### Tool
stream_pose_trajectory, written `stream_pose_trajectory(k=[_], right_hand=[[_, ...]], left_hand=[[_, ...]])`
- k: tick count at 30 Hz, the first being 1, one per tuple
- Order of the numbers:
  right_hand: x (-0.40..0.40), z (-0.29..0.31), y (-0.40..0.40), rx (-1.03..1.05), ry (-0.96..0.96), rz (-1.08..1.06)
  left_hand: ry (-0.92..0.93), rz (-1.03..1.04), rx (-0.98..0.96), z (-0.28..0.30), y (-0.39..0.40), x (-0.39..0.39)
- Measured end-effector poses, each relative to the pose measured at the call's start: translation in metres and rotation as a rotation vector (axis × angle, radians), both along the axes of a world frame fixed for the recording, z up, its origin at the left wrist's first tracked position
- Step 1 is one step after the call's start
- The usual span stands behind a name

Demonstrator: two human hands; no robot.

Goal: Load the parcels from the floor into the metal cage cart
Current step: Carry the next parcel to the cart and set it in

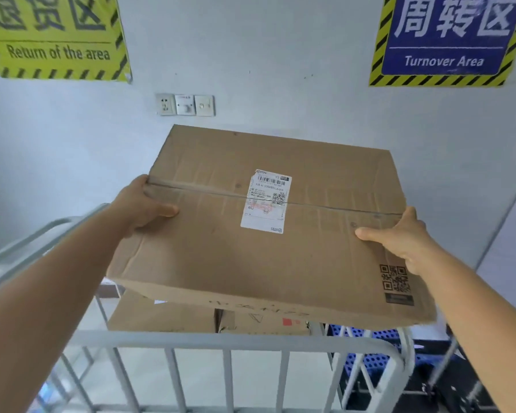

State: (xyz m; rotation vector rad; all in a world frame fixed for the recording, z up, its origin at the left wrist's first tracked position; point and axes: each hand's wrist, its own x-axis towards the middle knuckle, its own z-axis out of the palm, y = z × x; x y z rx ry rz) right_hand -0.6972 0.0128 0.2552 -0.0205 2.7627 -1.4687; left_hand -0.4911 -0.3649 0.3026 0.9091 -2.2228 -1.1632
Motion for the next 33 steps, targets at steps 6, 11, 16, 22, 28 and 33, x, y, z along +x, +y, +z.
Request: stream_pose_trajectory(k=[6,11,16,22,28,33], right_hand=[[-0.023,-0.027,-0.069,0.037,-0.055,0.083],[-0.062,-0.062,-0.113,0.079,-0.114,0.121],[-0.112,-0.11,-0.161,0.109,-0.197,0.166],[-0.157,-0.167,-0.214,0.151,-0.31,0.211],[-0.17,-0.218,-0.259,0.232,-0.399,0.251],[-0.156,-0.255,-0.299,0.319,-0.459,0.263]], left_hand=[[-0.035,0.075,0.051,-0.038,-0.056,0.002],[-0.091,0.109,0.112,-0.076,-0.097,-0.018],[-0.166,0.157,0.156,-0.119,-0.133,-0.056],[-0.285,0.235,0.206,-0.176,-0.172,-0.087],[-0.41,0.28,0.293,-0.235,-0.205,-0.084],[-0.508,0.276,0.311,-0.279,-0.243,-0.071]])
